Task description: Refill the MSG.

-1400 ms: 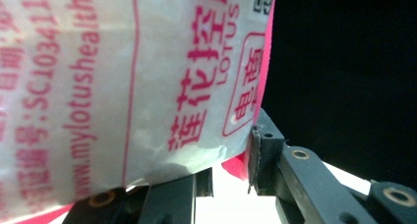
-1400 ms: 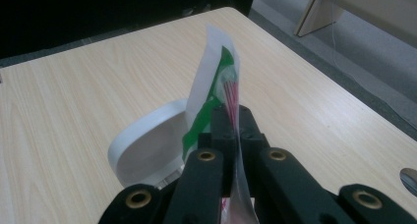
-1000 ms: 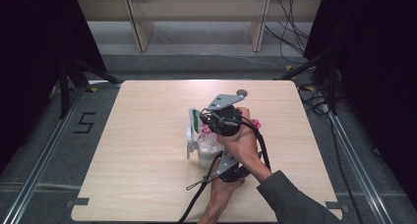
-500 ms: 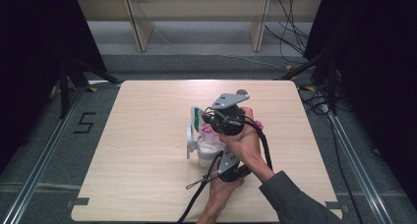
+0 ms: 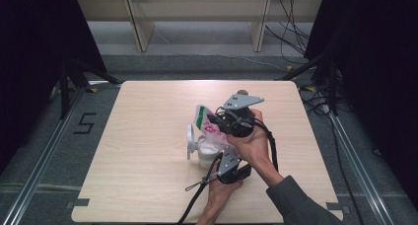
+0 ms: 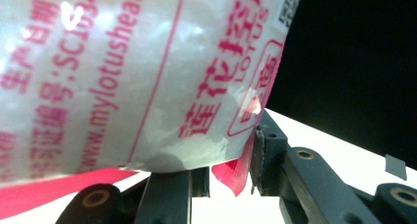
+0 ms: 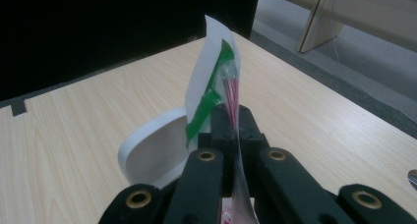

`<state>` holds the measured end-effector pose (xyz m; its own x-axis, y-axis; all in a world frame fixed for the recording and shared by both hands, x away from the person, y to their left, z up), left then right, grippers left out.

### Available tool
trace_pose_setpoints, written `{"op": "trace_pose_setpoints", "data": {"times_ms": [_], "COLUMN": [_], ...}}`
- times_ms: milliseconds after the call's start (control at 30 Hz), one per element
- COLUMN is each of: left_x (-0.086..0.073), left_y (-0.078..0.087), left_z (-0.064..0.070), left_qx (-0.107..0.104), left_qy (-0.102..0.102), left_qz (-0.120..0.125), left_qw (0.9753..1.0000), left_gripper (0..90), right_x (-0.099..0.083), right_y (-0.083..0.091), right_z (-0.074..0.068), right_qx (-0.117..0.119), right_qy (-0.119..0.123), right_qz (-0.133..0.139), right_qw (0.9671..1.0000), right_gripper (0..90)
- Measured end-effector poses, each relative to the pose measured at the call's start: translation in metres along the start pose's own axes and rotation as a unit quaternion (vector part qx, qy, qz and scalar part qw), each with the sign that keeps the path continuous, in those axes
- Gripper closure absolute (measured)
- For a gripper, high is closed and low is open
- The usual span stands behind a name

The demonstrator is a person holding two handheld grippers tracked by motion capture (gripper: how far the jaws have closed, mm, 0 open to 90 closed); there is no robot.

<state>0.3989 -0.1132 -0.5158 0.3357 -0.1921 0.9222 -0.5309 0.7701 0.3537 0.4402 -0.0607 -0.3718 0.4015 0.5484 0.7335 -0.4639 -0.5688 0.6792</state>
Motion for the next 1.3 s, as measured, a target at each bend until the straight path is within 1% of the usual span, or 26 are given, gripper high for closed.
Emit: {"op": "trace_pose_setpoints", "data": {"times_ms": [67,100,133,167,200,267,300,333,367,400,433,500,533,600,633,667,733,767,800,900,933,1000,1033,1100,1200,1300], "left_x": [0.0,0.0,0.0,0.0,0.0,-0.001,-0.002,-0.002,-0.004,-0.004,-0.005,-0.006,-0.007,-0.007,-0.008,-0.008,-0.009,-0.007,-0.009,-0.013,-0.014,-0.015,-0.014,-0.014,-0.012,-0.014], "left_y": [0.001,0.002,0.002,0.003,0.003,0.003,0.004,0.004,0.005,0.005,0.006,0.007,0.007,0.008,0.009,0.01,0.013,0.014,0.015,0.016,0.017,0.021,0.024,0.029,0.037,0.049], "left_z": [0.0,0.0,0.0,0.0,-0.001,-0.003,-0.004,-0.005,-0.006,-0.006,-0.006,-0.007,-0.007,-0.008,-0.009,-0.009,-0.01,-0.013,-0.01,-0.01,-0.01,-0.011,-0.011,-0.012,-0.013,-0.014], "left_qx": [-0.004,-0.002,0.0,0.002,0.001,0.003,0.006,0.005,0.008,0.004,0.005,0.004,0.006,0.003,0.008,0.006,0.011,0.02,0.01,0.012,0.007,0.014,0.019,0.025,0.023,0.033], "left_qy": [0.0,-0.001,0.001,0.001,0.0,0.002,0.003,0.008,0.01,0.015,0.016,0.018,0.018,0.02,0.015,0.016,0.012,-0.005,0.016,0.014,0.018,0.022,0.024,0.021,0.029,0.024], "left_qz": [-0.003,-0.005,-0.006,-0.008,-0.011,-0.012,-0.018,-0.017,-0.023,-0.017,-0.02,-0.021,-0.022,-0.019,-0.023,-0.022,-0.032,-0.027,-0.033,-0.039,-0.035,-0.038,-0.041,-0.038,-0.031,-0.044], "left_qw": [1.0,1.0,1.0,1.0,0.9999,0.9999,0.9998,0.9998,0.9997,0.9997,0.9997,0.9996,0.9996,0.9996,0.9996,0.9996,0.9994,0.9994,0.9993,0.9991,0.9992,0.9989,0.9987,0.9988,0.9988,0.9982], "left_gripper": [71.9,71.4,70.9,70.5,70.5,69.4,68.7,67.7,67.0,66.1,65.5,64.3,63.4,60.5,59.8,59.6,57.4,55.5,54.1,50.4,50.0,45.8,44.1,42.5,38.7,35.7], "right_x": [-0.001,0.0,0.0,-0.001,-0.001,-0.001,-0.002,-0.001,-0.002,-0.004,-0.003,-0.007,-0.007,-0.008,-0.009,-0.009,-0.011,-0.011,-0.012,-0.016,-0.016,-0.019,-0.021,-0.02,-0.022,-0.024], "right_y": [0.004,0.004,0.006,0.008,0.008,0.012,0.013,0.014,0.015,0.017,0.018,0.022,0.023,0.026,0.028,0.031,0.035,0.037,0.039,0.041,0.041,0.042,0.043,0.045,0.05,0.053], "right_z": [-0.002,0.0,0.001,0.0,0.0,0.002,0.001,0.003,0.003,0.003,0.005,0.005,0.007,0.007,0.006,0.009,0.009,0.011,0.009,0.012,0.012,0.012,0.012,0.013,0.015,0.017], "right_qx": [0.009,0.008,0.007,0.011,0.018,0.013,0.018,0.012,0.014,0.018,0.019,0.023,0.02,0.025,0.032,0.023,0.034,0.028,0.036,0.032,0.038,0.042,0.037,0.048,0.055,0.057], "right_qy": [-0.011,-0.002,-0.004,-0.016,-0.012,-0.011,-0.015,-0.012,-0.02,-0.03,-0.019,-0.039,-0.026,-0.036,-0.038,-0.034,-0.044,-0.037,-0.049,-0.047,-0.051,-0.056,-0.065,-0.06,-0.074,-0.078], "right_qz": [0.003,0.011,0.015,0.013,0.021,0.026,0.027,0.035,0.036,0.035,0.043,0.045,0.052,0.06,0.064,0.069,0.079,0.086,0.09,0.1,0.104,0.105,0.102,0.121,0.134,0.149], "right_qw": [0.9999,0.9999,0.9999,0.9997,0.9995,0.9995,0.9994,0.9992,0.9991,0.9988,0.9987,0.998,0.9981,0.9972,0.9967,0.9968,0.9953,0.9953,0.994,0.9934,0.9926,0.992,0.992,0.9896,0.9868,0.9842], "right_gripper": [90.0,90.0,90.0,90.0,90.0,90.0,90.0,90.0,90.0,90.0,90.0,90.0,90.0,90.0,90.0,90.0,90.0,90.0,90.0,90.0,90.0,90.0,90.0,90.0,90.0,90.0]}}
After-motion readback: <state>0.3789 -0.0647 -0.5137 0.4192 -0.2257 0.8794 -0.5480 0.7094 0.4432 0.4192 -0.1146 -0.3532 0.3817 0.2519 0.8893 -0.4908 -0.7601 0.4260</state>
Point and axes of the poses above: each handheld gripper's, and its own axes: y roughly backward along the jaws, x roughly out of its top, z roughly to its right, the point moved 8 cm from there along -y, roughly forward along the jaws, and after that the axes turned 14 degrees about -z, right-handed, at the moved point
